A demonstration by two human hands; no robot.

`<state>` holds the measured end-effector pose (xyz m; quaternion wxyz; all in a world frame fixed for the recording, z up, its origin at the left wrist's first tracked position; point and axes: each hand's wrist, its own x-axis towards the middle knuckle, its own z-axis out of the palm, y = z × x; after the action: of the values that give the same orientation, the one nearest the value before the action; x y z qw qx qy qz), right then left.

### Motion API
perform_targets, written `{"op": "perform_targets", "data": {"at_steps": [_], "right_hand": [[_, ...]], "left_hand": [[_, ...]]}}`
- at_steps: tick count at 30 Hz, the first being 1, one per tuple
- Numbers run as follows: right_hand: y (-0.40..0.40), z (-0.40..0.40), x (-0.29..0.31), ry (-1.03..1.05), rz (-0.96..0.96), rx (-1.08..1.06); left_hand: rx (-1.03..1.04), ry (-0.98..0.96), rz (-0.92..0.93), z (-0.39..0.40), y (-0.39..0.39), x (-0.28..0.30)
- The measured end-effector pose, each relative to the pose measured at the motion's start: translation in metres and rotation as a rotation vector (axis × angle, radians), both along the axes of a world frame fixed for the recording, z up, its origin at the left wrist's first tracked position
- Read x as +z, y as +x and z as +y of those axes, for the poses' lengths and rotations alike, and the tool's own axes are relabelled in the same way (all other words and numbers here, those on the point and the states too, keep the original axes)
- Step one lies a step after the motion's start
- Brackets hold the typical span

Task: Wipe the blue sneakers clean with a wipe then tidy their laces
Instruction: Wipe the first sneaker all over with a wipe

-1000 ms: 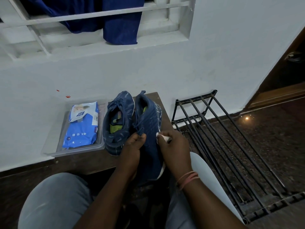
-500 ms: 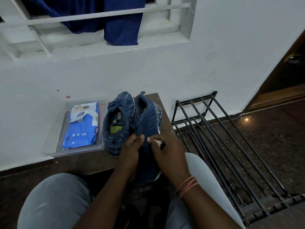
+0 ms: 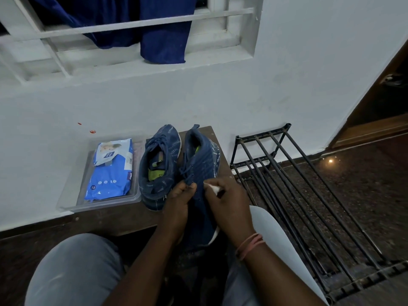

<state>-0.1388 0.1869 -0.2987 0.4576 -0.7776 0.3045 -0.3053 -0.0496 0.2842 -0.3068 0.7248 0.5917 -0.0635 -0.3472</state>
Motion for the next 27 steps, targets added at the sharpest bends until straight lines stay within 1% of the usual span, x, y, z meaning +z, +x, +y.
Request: {"op": "perform_targets", "data": {"at_steps": [1,2,5,6,9,10,11,12,14,15,16,17,19,20,21,23,24,25,27], "right_hand": [[-0.001,0.004,0.002,-0.035,-0.015,0.057],[0.0,0.004,0.002,-0.051,-0.024,0.066],[0.006,-0.011,-0.002,0.076,-0.008,-0.103],[0.006,-0.012,-0.003,0.1,-0.005,-0.124],[0.004,-0.004,-0.001,-0.005,-0.006,0.036],[0.003,-0.002,-0.001,-0.022,-0.006,0.086],[0.004,-0.004,-0.002,-0.006,-0.007,0.092],[0.006,-0.009,-0.006,0.037,-0.002,0.041],[0.009,-0.017,-0.013,0.1,0.004,-0.155],[0.009,-0.017,-0.014,0.118,-0.002,-0.199],[0.008,-0.014,-0.012,0.121,-0.024,-0.173],[0.007,-0.009,-0.008,0.097,-0.048,-0.097],[0.007,0.003,0.001,0.005,-0.059,0.069],[0.008,0.004,0.001,-0.03,-0.048,0.093],[0.01,0.0,-0.003,-0.042,-0.022,0.06],[0.011,-0.011,-0.011,-0.014,0.04,-0.113],[0.01,-0.014,-0.014,0.012,0.047,-0.162],[0.008,-0.014,-0.014,0.019,0.023,-0.147],[0.006,-0.005,-0.005,-0.029,-0.04,0.002]], "left_hand": [[0.014,-0.004,0.006,0.001,0.003,-0.001],[0.018,-0.007,0.008,0.002,0.004,-0.001],[-0.006,0.003,-0.011,0.0,-0.001,0.002],[-0.018,0.016,-0.027,-0.001,-0.003,0.001],[0.011,-0.001,-0.016,-0.001,-0.001,0.001],[0.028,-0.014,0.0,0.0,0.001,0.002],[0.033,-0.025,0.013,0.001,0.002,0.002],[0.022,-0.023,0.013,0.001,0.002,0.003],[-0.007,0.007,-0.012,-0.001,-0.002,0.002],[-0.019,0.017,-0.028,-0.001,-0.004,0.001],[-0.025,0.024,-0.033,-0.002,-0.004,-0.001],[-0.024,0.025,-0.029,-0.001,-0.003,-0.001],[-0.013,0.025,-0.027,0.002,0.001,0.0],[-0.013,0.027,-0.027,0.003,0.002,0.001],[-0.016,0.027,-0.024,0.003,0.002,0.001],[-0.034,0.028,-0.021,0.0,-0.001,-0.001],[-0.038,0.031,-0.024,-0.002,-0.003,-0.002],[-0.039,0.031,-0.023,-0.002,-0.004,-0.003],[-0.02,0.011,-0.005,-0.001,-0.001,-0.002]]}}
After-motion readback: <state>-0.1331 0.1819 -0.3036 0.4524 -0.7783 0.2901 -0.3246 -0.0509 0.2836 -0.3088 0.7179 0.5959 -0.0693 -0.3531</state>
